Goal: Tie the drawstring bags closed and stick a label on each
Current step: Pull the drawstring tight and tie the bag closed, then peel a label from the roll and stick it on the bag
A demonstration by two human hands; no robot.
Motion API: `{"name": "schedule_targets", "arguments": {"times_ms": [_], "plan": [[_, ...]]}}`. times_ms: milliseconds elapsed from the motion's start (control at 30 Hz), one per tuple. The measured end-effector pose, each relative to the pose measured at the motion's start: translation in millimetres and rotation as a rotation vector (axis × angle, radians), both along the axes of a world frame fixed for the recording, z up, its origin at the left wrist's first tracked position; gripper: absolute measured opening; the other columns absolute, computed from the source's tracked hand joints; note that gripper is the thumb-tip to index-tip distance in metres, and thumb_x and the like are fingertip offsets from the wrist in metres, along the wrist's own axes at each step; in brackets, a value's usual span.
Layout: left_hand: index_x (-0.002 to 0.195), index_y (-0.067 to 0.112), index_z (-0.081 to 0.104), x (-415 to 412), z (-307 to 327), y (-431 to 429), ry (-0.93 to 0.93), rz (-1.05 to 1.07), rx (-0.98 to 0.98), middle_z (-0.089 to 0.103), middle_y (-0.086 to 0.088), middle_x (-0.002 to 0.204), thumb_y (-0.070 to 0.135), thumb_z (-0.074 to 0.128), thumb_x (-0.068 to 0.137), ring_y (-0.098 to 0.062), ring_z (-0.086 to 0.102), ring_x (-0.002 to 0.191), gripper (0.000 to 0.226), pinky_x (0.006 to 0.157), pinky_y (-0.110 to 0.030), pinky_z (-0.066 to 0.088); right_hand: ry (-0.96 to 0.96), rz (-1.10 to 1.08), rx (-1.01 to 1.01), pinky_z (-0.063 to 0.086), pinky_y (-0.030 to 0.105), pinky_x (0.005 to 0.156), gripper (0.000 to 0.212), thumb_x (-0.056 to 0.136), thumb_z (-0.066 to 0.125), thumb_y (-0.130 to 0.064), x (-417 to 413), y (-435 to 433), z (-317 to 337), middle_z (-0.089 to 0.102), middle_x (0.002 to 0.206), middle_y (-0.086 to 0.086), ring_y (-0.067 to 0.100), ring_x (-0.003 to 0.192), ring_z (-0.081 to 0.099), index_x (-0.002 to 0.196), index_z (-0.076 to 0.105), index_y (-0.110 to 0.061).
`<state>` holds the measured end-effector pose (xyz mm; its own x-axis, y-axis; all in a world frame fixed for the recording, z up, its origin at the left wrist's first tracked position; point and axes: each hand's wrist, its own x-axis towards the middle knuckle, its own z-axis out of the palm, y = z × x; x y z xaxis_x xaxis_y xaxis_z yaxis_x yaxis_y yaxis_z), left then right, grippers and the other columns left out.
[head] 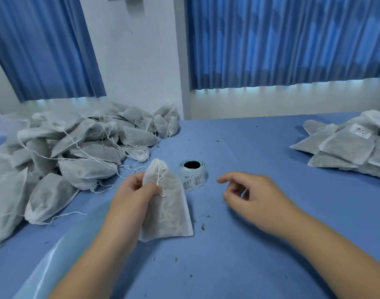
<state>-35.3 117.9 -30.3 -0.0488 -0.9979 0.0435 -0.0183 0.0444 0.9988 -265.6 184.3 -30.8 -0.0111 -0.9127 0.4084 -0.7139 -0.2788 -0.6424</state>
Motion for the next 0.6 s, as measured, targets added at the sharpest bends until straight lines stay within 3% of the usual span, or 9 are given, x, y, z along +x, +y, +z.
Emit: {"name": "schedule_targets", "arguments": {"times_ms": [167, 267, 333, 400, 500, 600], "plan": [[0.078, 0.024, 0.065, 40, -7, 9, -0.028, 0.113, 0.003, 0.067, -0.006, 0.081, 0.028, 0.063, 0.056, -0.026, 0.059, 0.079, 0.022, 0.075, -0.045, 0.044, 0.051, -0.015, 0.090, 0.050, 0.027, 0.071, 0.025, 0.086, 0.057, -0.024, 38, -26, 0, 0.063, 0.077, -0.017, 0.002, 0.069, 0.057, 0.106, 0.060, -0.039], [0.081, 0.026, 0.063, 45, -12, 12, -0.119, 0.125, -0.057, 0.067, 0.000, 0.080, 0.033, 0.061, 0.065, -0.017, 0.060, 0.073, 0.018, 0.068, -0.035, 0.044, 0.116, -0.018, 0.106, 0.050, 0.032, 0.074, 0.035, 0.086, 0.054, -0.028, 66, -45, 3, 0.059, 0.074, -0.013, 0.007, 0.075, 0.056, 0.120, 0.054, -0.034], [0.083, 0.025, 0.060, 44, -16, 10, -0.144, 0.147, -0.080, 0.065, 0.000, 0.077, 0.025, 0.062, 0.080, -0.009, 0.057, 0.062, 0.004, 0.057, -0.027, 0.042, 0.163, -0.011, 0.136, 0.050, 0.035, 0.077, 0.042, 0.086, 0.051, -0.029, 82, -58, 4, 0.056, 0.077, -0.013, 0.014, 0.083, 0.057, 0.128, 0.048, -0.034], [0.084, 0.025, 0.059, 42, -20, 8, -0.186, 0.159, -0.093, 0.064, 0.000, 0.074, 0.014, 0.058, 0.087, -0.006, 0.054, 0.054, 0.012, 0.052, -0.025, 0.040, 0.205, -0.038, 0.150, 0.049, 0.035, 0.077, 0.045, 0.087, 0.048, -0.028, 93, -70, -1, 0.057, 0.080, -0.011, 0.018, 0.087, 0.057, 0.131, 0.044, -0.033], [0.085, 0.024, 0.059, 42, -22, 8, -0.214, 0.146, -0.106, 0.065, -0.003, 0.079, 0.010, 0.057, 0.086, -0.011, 0.055, 0.061, 0.015, 0.055, -0.026, 0.040, 0.211, -0.093, 0.158, 0.046, 0.031, 0.072, 0.034, 0.089, 0.047, -0.027, 100, -76, -13, 0.057, 0.082, -0.010, 0.017, 0.085, 0.056, 0.123, 0.051, -0.030], [0.087, 0.025, 0.060, 43, -23, 4, -0.226, 0.136, -0.121, 0.065, -0.005, 0.094, 0.011, 0.057, 0.085, -0.017, 0.060, 0.078, 0.014, 0.065, -0.031, 0.041, 0.173, -0.115, 0.115, 0.047, 0.030, 0.067, 0.011, 0.090, 0.050, -0.028, 99, -76, -19, 0.057, 0.074, -0.011, 0.011, 0.074, 0.055, 0.097, 0.058, -0.030]]}}
